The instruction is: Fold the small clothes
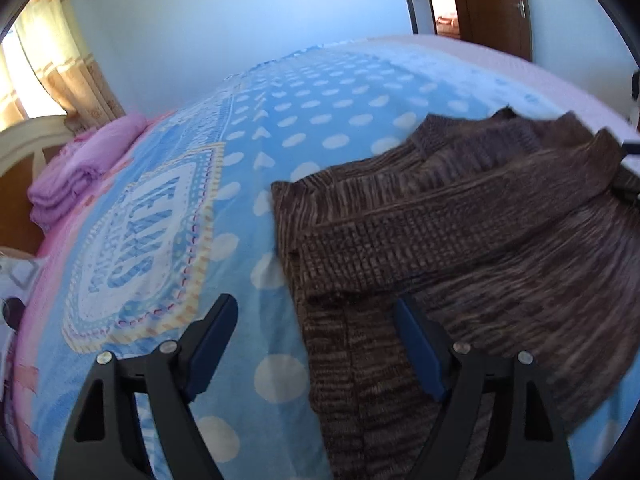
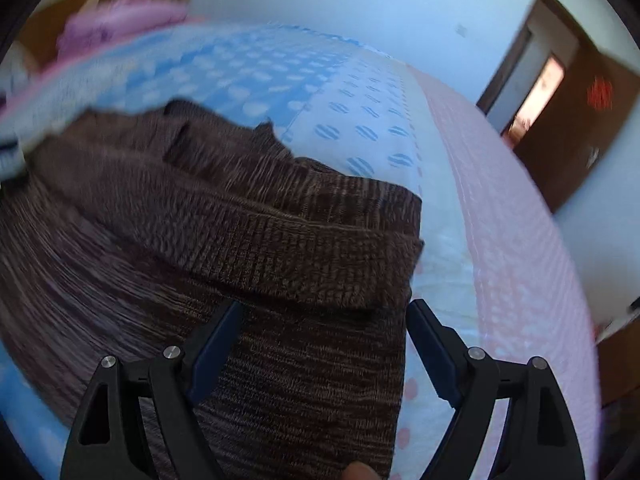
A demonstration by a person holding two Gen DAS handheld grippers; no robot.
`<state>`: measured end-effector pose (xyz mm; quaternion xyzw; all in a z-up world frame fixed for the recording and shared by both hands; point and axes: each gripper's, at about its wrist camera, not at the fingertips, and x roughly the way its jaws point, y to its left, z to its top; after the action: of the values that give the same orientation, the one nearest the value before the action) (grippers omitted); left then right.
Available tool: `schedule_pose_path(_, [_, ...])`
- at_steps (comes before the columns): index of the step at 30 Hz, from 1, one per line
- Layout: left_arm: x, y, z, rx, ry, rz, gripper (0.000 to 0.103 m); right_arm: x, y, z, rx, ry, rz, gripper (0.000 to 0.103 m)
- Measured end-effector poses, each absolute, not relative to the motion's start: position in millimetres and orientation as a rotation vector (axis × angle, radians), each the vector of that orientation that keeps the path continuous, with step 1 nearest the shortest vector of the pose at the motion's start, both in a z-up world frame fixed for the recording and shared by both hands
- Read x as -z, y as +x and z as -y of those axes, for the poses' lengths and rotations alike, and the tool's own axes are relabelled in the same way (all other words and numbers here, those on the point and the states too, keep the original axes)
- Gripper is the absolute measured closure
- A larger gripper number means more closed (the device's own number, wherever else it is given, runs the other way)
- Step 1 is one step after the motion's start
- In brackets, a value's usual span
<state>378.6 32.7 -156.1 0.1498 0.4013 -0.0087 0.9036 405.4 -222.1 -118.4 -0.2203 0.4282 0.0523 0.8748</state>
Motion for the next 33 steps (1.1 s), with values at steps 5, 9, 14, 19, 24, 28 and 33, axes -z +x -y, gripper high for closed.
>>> schedule_pose_path(5, [149.1,408.9,-33.0,-0.063,0.322,-0.814,0.016,115.5,429.7,208.7,-0.076,-0.566,-0.873,0.018])
schedule_pose_path(9, [128.3,434.9,-49.7,-0.132,0.256,-0.784,0.016,90.0,471.3,216.1,0.004,-0.53,-0.84,0.018])
schedule_pose_path(14, [123.5,451.7,-71.0,-0.198,0.22,-0.801,0.016,63.4,499.6,240.5,0.096,-0.392,-0.804,0.018])
schedule_pose_path(19, [130.3,435.4,-83.7,-0.209,0.222,-0.806,0.01,65.6,485.4,265.9,0.082,-0.29,-0.813,0.018])
schedule_pose_path(24, [138.4,431.1,-85.4,-0.209,0.232,-0.829,0.01,76.4,451.3,268.2,0.003,-0.281,-0.864,0.018])
schedule_pose_path(28, [145.2,430.2,-67.2,-0.164,0.296,-0.835,0.01,90.5,433.2,259.7,0.021,-0.457,-0.923,0.018])
schedule_pose_path(33, [150.9,444.5,-48.1,-0.169,0.333,-0.839,0.01,104.4,434.0,240.9,0.045,-0.649,-0.913,0.018])
